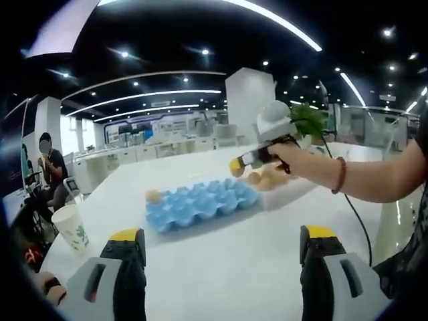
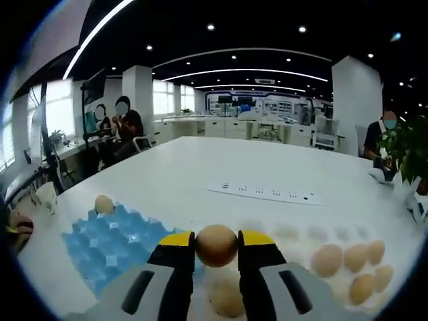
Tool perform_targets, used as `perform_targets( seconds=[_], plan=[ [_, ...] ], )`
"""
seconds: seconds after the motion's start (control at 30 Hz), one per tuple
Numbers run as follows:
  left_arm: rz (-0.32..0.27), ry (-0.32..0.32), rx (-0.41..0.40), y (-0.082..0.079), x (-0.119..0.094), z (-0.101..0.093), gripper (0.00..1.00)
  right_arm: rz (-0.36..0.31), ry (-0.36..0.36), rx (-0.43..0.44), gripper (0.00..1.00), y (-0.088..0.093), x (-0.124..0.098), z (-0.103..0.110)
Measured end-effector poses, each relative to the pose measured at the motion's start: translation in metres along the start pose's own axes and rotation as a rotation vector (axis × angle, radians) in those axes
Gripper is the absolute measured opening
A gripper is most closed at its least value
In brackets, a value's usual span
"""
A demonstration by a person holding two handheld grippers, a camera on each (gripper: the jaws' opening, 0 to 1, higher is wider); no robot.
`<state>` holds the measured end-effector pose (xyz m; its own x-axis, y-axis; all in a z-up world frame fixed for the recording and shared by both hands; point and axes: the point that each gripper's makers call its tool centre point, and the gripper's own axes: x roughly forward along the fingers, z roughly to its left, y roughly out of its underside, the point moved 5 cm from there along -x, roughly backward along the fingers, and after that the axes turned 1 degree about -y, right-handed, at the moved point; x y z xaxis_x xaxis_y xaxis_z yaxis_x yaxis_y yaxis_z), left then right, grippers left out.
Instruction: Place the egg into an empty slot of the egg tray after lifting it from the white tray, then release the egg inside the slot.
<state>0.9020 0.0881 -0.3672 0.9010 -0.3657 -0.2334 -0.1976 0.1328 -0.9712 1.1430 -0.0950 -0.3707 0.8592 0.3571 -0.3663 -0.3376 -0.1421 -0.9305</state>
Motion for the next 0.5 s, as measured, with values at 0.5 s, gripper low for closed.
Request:
perform_targets(
  seconds=[0.5],
  plan=[
    [0.007, 0.002, 0.001, 0.002, -0.001, 0.001, 0.98, 0.004, -0.072, -0.024, 0.25, -0.004, 0.01, 0.038]
  ],
)
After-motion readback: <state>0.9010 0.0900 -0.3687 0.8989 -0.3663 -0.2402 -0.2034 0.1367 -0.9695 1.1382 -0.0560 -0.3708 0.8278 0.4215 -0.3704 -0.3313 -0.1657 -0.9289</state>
